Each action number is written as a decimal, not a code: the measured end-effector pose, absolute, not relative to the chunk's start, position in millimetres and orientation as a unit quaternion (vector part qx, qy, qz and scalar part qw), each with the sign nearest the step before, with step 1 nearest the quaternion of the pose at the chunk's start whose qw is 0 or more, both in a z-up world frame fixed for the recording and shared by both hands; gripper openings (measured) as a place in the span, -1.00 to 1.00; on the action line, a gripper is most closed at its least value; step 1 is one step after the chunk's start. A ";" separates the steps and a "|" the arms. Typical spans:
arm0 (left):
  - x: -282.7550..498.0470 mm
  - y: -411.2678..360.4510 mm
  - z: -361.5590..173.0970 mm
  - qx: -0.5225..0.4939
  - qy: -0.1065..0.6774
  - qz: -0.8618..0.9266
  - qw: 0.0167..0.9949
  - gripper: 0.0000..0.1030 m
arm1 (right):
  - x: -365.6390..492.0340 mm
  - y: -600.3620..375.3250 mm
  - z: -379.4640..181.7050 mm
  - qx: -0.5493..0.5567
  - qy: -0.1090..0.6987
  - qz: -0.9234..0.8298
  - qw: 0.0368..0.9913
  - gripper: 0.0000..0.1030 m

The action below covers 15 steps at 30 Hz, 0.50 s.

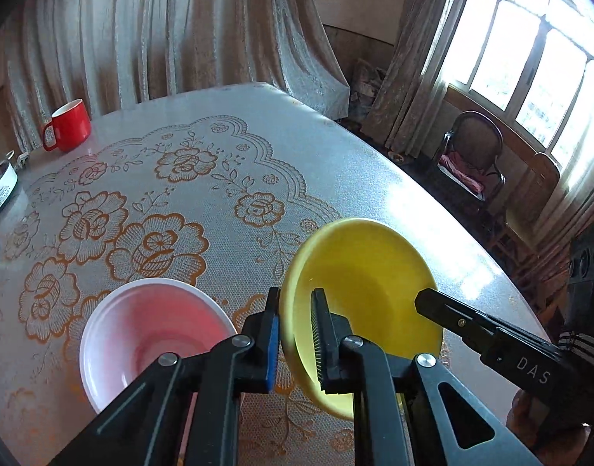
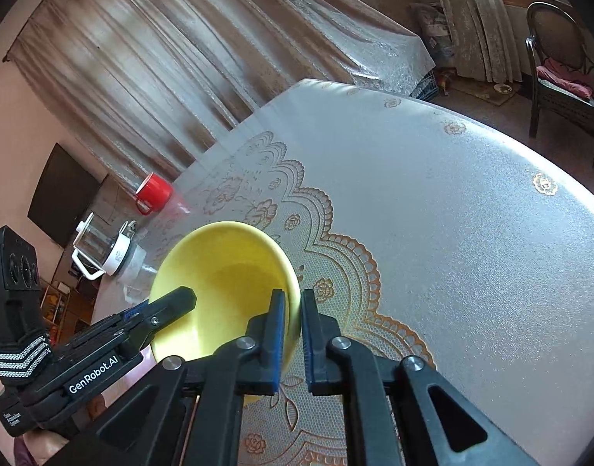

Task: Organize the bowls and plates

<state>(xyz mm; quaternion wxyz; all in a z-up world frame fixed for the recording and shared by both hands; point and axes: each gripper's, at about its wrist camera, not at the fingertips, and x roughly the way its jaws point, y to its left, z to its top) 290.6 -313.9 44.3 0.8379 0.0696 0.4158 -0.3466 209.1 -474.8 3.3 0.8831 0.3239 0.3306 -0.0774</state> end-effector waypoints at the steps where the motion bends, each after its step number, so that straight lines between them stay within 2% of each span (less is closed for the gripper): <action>1: 285.2 -307.2 49.1 0.063 0.412 -0.345 0.841 -0.72 | 205.1 -470.9 7.7 0.323 0.327 -0.072 0.885 -0.86; 15: 208.4 -177.1 84.7 0.005 0.381 -0.284 0.880 -0.72 | 170.7 -379.8 49.9 0.286 0.316 0.021 0.904 -0.86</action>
